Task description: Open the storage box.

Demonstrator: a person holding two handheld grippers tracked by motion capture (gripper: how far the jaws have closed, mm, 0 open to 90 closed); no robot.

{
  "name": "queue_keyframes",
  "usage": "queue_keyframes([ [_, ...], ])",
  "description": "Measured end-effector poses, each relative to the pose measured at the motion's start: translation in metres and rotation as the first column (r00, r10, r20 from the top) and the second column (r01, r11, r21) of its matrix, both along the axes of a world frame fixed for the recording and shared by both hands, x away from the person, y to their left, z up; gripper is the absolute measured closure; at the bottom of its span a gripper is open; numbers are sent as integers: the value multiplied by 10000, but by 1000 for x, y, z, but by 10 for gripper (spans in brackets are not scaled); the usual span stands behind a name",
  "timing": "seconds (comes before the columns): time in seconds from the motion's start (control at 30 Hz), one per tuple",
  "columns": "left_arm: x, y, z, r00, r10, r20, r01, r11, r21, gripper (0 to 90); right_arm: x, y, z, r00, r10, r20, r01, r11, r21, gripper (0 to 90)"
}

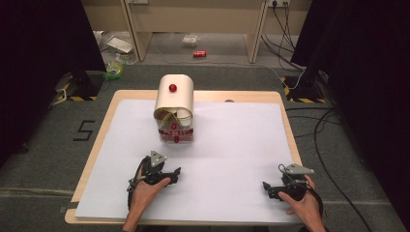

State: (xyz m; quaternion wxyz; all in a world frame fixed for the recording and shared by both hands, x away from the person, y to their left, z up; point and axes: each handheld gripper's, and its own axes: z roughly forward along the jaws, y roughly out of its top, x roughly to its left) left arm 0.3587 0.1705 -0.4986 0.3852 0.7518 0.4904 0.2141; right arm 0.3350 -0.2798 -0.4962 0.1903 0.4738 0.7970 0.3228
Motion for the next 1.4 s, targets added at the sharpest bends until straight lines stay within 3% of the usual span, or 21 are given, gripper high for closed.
queue_keyframes([
  [0.07,1,0,0,9999,68,91,-67,9999,-88,182,0,0,0,10000,2,-1,-2,10000,-9,8],
  [0.27,5,-3,3,9935,641,943,-620,9978,-247,277,0,0,0,10000,1,-15,-1,10000,-27,8],
  [0.57,11,-9,5,9863,837,1419,-779,9959,-462,392,0,1,0,10000,-23,-22,23,10000,-22,7],
  [0.73,16,-11,7,9817,1058,1586,-935,9921,-833,434,0,1,0,10000,-45,-46,45,10000,-17,7],
  [1.03,23,-18,9,9732,1170,1982,-1023,9913,-828,508,0,1,0,10000,-1,-20,1,10000,-46,7],
  [1.07,24,-19,8,9685,1251,2153,-1103,9907,-792,520,0,1,0,10000,0,-18,0,10000,-45,7],
  [1.23,26,-21,8,9594,1396,2449,-1235,9891,-798,576,0,1,0,10000,0,-17,0,10000,-48,6],
  [1.4,28,-25,9,9576,1401,2517,-1244,9892,-773,601,0,1,0,10000,14,-1,-14,10000,-55,6],
])
